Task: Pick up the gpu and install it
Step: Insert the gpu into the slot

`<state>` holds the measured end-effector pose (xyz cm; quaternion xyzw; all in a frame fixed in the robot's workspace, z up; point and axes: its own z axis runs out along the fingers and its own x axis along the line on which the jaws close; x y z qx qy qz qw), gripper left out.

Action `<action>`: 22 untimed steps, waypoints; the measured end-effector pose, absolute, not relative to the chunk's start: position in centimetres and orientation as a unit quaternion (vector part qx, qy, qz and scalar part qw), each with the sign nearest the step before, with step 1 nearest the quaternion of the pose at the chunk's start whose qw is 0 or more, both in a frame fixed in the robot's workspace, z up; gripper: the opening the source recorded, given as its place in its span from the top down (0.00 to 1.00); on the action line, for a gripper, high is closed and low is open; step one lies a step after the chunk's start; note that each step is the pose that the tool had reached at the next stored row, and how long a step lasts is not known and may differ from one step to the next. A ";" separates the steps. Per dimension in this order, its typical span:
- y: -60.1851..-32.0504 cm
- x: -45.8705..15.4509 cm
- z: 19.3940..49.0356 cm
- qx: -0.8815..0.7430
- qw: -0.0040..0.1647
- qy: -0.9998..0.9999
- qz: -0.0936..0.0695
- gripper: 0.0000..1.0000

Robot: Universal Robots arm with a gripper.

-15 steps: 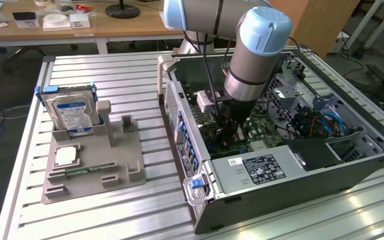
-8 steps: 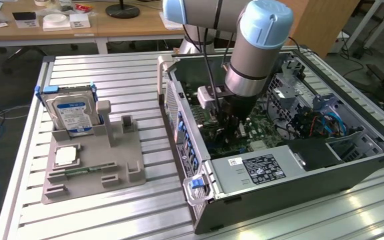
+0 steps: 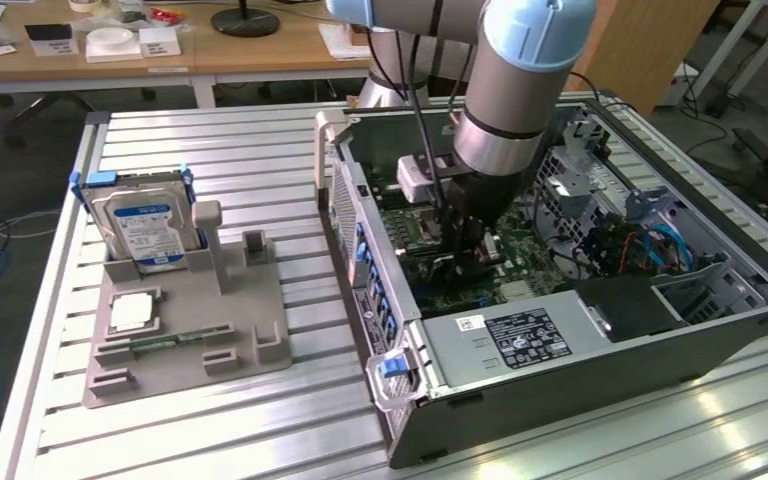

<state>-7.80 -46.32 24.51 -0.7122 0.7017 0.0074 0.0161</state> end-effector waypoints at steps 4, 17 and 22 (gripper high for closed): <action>-46.3 -7.8 25.5 -0.712 0.019 0.702 0.004 0.58; -46.3 -7.9 27.3 -0.712 0.025 0.701 -0.001 0.66; -46.3 -7.9 27.3 -0.712 0.025 0.701 -0.001 0.90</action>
